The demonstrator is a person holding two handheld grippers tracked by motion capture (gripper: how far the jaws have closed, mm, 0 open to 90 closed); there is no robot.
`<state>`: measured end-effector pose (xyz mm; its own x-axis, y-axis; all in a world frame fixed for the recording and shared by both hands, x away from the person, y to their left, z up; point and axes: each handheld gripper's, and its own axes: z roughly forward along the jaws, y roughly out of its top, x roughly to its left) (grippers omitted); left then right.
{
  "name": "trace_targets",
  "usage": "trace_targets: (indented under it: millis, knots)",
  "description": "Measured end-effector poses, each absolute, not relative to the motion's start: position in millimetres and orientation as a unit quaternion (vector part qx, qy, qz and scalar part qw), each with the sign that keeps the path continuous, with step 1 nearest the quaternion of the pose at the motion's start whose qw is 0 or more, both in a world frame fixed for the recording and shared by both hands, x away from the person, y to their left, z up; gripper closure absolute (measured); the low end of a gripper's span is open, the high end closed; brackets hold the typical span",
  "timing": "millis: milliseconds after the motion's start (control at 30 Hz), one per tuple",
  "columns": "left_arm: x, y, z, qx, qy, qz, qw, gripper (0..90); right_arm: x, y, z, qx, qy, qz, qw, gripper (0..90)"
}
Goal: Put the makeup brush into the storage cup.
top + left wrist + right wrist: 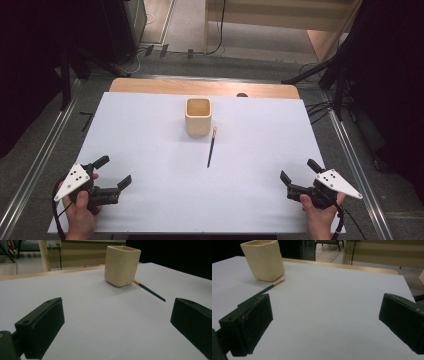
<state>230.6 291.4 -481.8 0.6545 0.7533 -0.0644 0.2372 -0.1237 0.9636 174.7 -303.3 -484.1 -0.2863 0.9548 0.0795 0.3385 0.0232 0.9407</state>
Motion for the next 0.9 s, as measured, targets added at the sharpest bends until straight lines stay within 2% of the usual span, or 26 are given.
trace_targets:
  millis: [400, 900]
  knots:
    - [229.7, 287.9, -481.4, 0.720, 0.341, 0.234, 0.557, 0.0, 177.6, -286.1, -471.1, 0.507, 0.654, 0.457, 0.326, 0.0]
    - [229.8, 282.0, -483.0, 0.725, 0.335, 0.227, 0.557, 0.0, 205.6, -273.7, -451.9, 0.522, 0.662, 0.446, 0.300, 0.0]
